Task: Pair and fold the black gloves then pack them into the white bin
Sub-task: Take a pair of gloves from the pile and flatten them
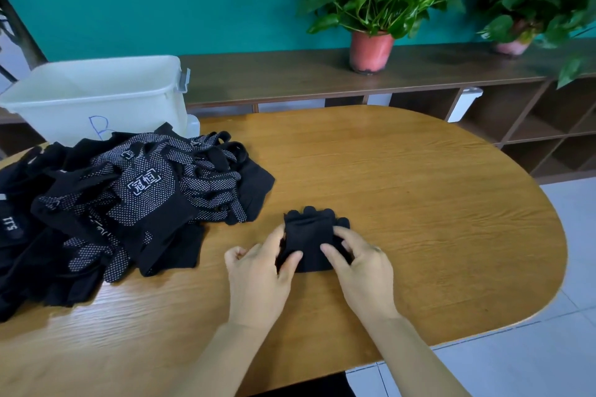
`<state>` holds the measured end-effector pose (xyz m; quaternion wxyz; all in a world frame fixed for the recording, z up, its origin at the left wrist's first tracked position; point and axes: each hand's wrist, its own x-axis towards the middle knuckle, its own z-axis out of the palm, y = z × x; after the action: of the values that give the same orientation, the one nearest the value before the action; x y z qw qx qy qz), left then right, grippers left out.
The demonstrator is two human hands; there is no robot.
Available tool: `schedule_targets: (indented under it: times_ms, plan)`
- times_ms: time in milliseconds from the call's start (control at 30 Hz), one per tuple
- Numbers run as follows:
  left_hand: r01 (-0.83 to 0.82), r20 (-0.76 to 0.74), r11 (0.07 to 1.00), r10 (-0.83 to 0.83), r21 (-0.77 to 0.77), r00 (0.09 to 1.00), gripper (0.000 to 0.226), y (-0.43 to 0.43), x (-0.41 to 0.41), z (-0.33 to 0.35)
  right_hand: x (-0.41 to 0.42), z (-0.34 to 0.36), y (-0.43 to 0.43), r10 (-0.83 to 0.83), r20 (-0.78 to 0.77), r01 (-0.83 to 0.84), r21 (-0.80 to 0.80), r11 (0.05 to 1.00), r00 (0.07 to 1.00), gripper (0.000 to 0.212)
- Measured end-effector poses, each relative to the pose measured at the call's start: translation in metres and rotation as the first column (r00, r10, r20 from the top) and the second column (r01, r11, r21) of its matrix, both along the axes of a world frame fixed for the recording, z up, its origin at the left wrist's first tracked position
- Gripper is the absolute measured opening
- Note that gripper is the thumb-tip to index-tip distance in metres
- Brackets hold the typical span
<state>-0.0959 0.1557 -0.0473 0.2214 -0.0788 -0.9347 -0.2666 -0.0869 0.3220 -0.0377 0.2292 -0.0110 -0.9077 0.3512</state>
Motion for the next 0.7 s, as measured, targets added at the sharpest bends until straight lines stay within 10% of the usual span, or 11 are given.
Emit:
schedule_targets:
  times_ms: [300,500,700]
  plan:
    - [-0.001,0.017,0.998,0.002,-0.062,1.000,0.044,0.000,0.006,0.006,0.001,-0.002,0.002,-0.030,-0.134,0.078,0.374,0.924,0.991,0.030]
    - [0.337,0.176,0.814,-0.288,-0.473,0.941,0.057,-0.011,0.031,-0.004,0.022,-0.014,0.021,0.309,0.184,-0.353,0.629,0.692,0.933,0.055]
    - [0.351,0.242,0.765,-0.259,-0.541,0.935,0.057,0.002,-0.018,-0.003,-0.021,0.003,0.037,0.326,0.427,-0.511,0.450,0.732,0.843,0.069]
